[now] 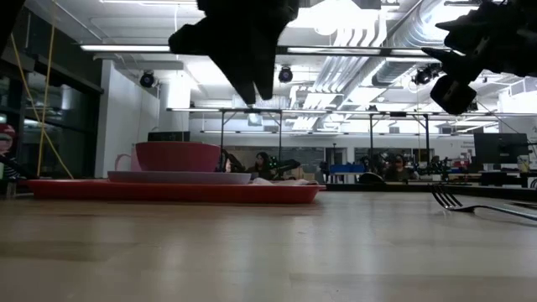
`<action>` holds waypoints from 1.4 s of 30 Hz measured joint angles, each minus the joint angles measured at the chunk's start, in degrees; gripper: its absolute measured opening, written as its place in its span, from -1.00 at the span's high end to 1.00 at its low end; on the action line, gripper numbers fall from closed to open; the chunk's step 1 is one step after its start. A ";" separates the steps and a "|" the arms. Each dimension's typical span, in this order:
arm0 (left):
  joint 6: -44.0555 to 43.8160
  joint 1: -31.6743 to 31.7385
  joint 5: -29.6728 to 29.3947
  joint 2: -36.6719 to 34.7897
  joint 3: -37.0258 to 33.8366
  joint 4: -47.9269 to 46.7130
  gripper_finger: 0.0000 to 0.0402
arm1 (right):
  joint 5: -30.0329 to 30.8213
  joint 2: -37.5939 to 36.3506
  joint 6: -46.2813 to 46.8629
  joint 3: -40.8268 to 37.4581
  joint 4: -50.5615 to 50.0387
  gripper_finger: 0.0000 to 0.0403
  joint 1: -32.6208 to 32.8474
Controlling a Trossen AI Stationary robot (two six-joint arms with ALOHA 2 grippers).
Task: Set up tray
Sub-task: Put the blue fork on the brown napkin on the red tray
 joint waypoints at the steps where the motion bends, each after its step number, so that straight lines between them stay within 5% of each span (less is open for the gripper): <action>1: -0.05 0.03 -0.30 -1.61 -2.45 2.34 0.36 | 0.10 -0.01 -0.17 0.00 0.01 0.43 0.35; 9: -3.70 -1.36 -2.91 -15.39 -22.67 16.10 0.36 | 0.10 -0.16 -0.22 0.00 1.38 0.43 1.02; 23: -13.32 -11.17 -12.58 -33.61 -42.81 23.25 0.36 | 5.01 3.49 -6.32 1.10 2.78 0.43 1.00; 33: -19.57 -15.57 -13.39 -39.49 -51.28 24.70 0.36 | 7.65 18.86 -9.84 11.56 -4.46 0.43 2.22; 42: -24.17 -20.82 -15.92 -43.71 -55.77 24.90 0.36 | 17.41 34.99 -5.63 24.45 -20.35 0.43 10.95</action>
